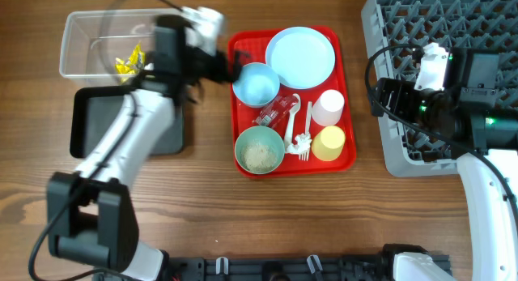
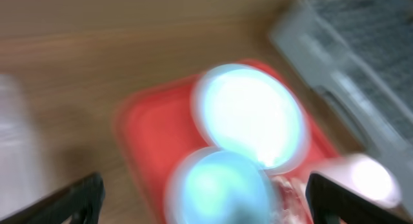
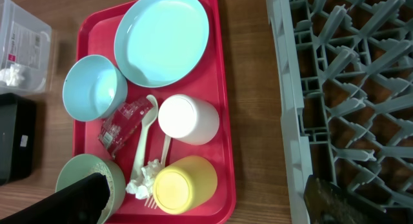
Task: Sort waste into correct bins and load items into the dishwasher rack
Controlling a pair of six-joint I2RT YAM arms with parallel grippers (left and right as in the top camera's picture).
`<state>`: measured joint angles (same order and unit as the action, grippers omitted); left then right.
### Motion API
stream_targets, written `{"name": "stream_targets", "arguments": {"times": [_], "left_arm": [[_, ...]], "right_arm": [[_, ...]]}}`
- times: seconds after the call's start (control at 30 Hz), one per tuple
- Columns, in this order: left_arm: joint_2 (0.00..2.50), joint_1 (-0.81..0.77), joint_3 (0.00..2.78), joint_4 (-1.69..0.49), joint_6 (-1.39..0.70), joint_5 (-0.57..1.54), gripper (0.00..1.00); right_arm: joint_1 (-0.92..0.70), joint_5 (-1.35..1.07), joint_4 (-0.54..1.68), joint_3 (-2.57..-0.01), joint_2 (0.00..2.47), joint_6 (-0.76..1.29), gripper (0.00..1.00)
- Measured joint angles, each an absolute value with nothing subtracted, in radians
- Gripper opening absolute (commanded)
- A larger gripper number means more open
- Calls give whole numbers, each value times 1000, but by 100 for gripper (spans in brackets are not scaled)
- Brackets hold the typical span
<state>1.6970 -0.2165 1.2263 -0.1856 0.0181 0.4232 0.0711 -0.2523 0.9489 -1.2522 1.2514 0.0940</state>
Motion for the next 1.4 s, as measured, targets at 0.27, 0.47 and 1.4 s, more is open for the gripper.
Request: {"name": "stream_targets", "arguments": {"times": [0.27, 0.47, 1.4], "left_arm": [[1737, -570, 1227, -382, 93, 368, 87], [1807, -629, 1227, -450, 109, 337, 81], [1748, -674, 1304, -453, 182, -85, 4]], "right_arm": [[71, -252, 953, -1252, 1251, 94, 100], [71, -252, 960, -1252, 1251, 94, 100], [71, -252, 964, -1252, 1251, 94, 100]]}}
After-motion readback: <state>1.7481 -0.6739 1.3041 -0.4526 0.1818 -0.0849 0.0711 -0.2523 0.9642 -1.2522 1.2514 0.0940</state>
